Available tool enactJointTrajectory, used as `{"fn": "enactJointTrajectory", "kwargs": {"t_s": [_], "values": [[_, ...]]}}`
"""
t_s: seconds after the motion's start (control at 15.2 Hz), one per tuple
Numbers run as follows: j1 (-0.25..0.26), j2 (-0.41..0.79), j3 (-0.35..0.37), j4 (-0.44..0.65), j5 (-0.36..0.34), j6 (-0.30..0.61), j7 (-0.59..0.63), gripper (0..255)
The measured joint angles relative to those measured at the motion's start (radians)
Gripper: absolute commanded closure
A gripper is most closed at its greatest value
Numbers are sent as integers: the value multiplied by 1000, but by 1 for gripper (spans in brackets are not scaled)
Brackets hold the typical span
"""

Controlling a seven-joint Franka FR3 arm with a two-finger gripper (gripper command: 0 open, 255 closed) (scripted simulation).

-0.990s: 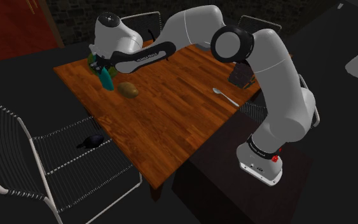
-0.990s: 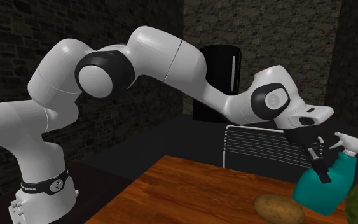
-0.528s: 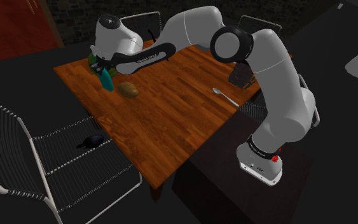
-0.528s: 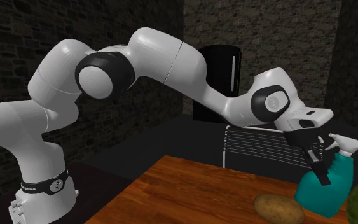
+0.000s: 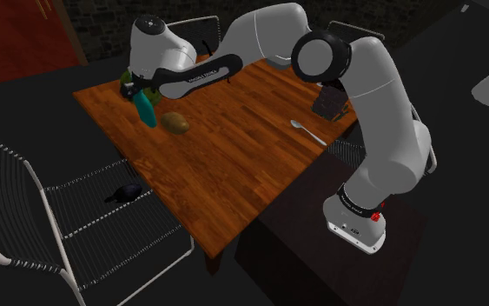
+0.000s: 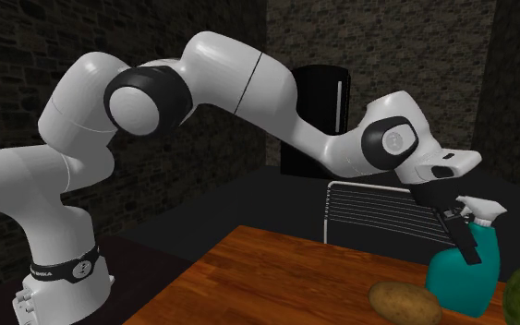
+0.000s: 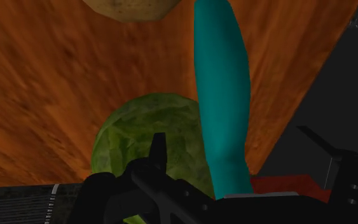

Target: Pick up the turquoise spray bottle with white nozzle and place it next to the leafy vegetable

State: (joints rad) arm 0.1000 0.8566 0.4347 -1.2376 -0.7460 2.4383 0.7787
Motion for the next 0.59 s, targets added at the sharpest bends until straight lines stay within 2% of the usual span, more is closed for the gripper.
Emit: {"fn": "enactJointTrajectory", "kwargs": {"t_s": [0.2, 0.59], "values": [[-21, -77, 18, -73, 11, -7, 8, 0], [-26, -99, 22, -98, 13, -7, 12, 0]]}}
